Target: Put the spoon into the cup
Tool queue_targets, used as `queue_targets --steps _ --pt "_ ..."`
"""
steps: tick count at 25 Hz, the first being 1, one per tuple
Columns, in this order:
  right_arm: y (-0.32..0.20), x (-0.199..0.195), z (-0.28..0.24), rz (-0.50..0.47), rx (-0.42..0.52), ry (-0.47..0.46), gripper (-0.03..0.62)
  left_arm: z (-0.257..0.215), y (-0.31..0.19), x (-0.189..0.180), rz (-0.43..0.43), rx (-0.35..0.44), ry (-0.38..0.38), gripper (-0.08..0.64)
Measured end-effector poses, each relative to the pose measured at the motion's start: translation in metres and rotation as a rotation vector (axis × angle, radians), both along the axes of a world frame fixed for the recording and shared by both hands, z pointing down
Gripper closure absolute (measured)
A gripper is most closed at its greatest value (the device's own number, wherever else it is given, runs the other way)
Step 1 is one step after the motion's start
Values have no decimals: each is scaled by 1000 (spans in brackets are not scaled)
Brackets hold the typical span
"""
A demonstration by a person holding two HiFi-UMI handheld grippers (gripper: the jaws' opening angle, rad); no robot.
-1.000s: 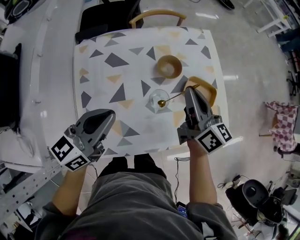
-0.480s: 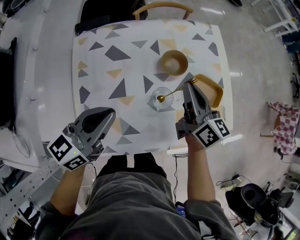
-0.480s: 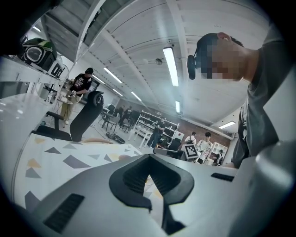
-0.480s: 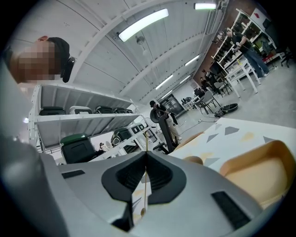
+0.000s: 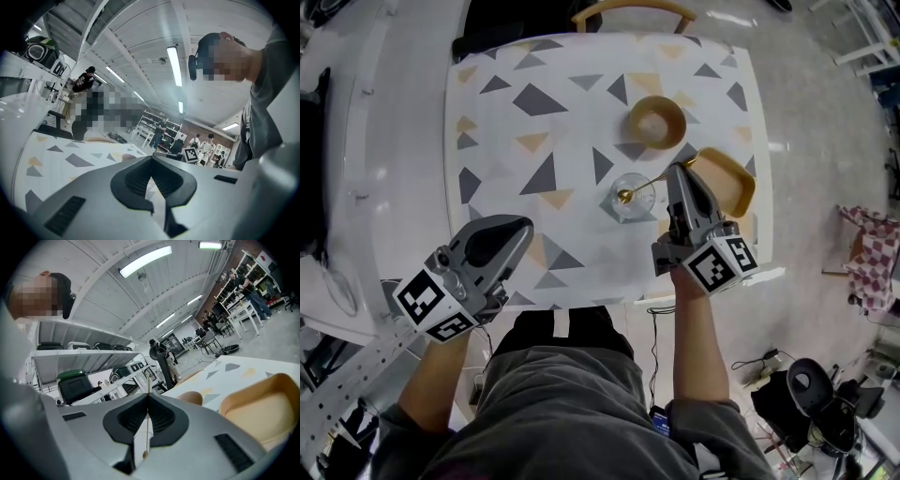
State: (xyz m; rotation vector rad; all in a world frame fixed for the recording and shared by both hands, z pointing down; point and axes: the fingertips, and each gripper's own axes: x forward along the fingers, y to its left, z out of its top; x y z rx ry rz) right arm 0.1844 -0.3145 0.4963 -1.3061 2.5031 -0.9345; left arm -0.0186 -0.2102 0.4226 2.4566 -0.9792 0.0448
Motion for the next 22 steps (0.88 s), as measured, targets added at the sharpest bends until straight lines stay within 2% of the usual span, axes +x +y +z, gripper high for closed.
queue_targets --steps 22 --pt "10 -20 26 -12 28 153 571 16 3 -3 16 -24 -2 545"
